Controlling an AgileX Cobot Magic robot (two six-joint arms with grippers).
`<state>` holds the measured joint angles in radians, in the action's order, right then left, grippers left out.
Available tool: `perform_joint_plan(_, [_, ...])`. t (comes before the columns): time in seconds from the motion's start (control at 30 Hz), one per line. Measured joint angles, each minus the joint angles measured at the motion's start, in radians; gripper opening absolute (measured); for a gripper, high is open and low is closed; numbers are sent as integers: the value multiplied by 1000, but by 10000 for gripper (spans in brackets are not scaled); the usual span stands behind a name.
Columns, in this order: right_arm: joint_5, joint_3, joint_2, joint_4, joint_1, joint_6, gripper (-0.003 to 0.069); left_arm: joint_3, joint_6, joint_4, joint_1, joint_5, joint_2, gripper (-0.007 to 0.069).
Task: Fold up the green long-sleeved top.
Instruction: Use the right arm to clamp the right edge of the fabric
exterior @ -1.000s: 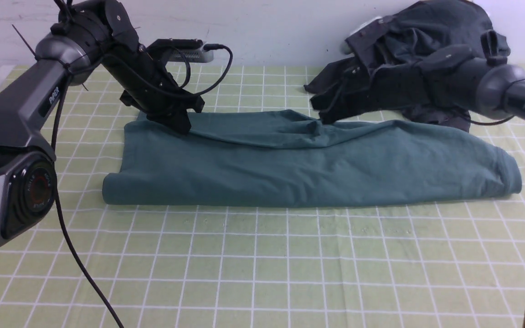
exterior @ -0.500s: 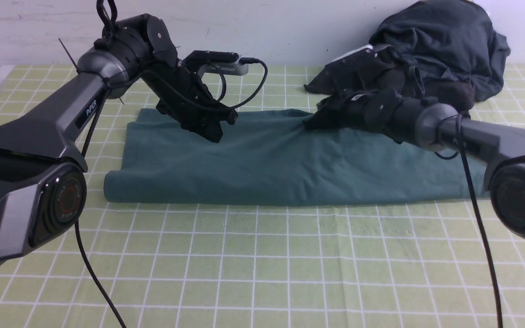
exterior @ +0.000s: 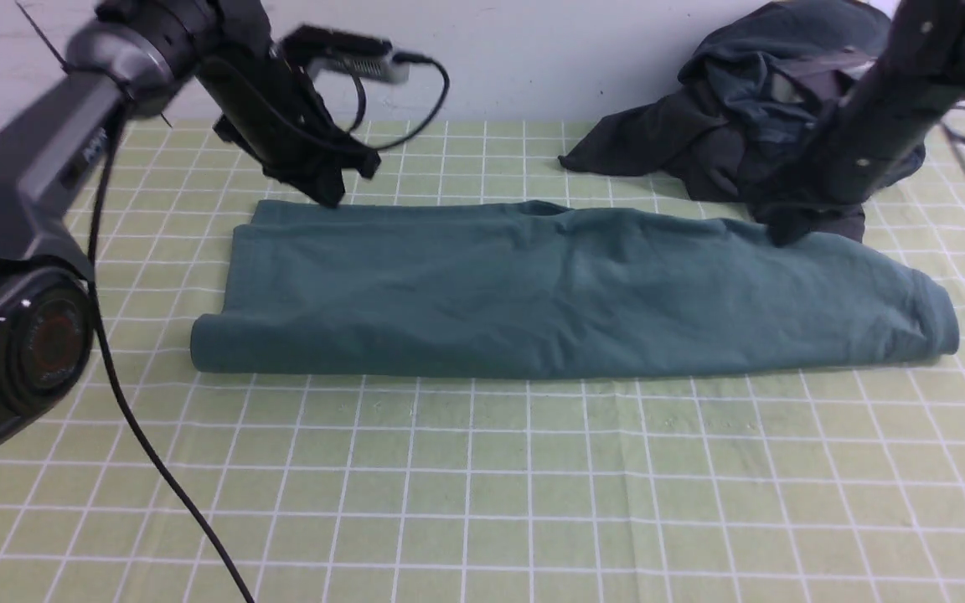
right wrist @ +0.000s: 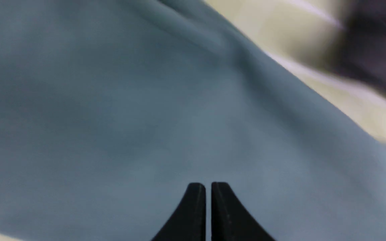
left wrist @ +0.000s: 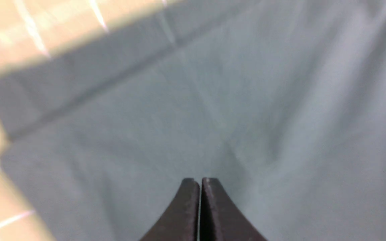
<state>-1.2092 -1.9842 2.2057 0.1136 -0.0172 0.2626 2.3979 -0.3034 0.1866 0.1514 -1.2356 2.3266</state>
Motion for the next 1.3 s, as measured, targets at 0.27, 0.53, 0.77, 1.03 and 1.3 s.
perform_joint_plan(0.27, [90,169,7,-114,185,-122,155,-201,-21,5,1,-2,-378,-3])
perform_joint_plan(0.53, [24,179,4,-32,256,-153,435,-809,-87,5,-31,30,-889,-3])
perform_joint_plan(0.77, [21,179,4,15,256,-177,497,-1248,-85,3,-75,220,-1299,-3])
perform_joint_plan(1.03, [38,179,58,111,256,-198,415,-1619,-85,-12,-83,395,-1689,-3])
perform_joint_plan(1.3, [9,169,63,149,257,-102,104,-1780,-10,-15,-83,427,-1854,-3])
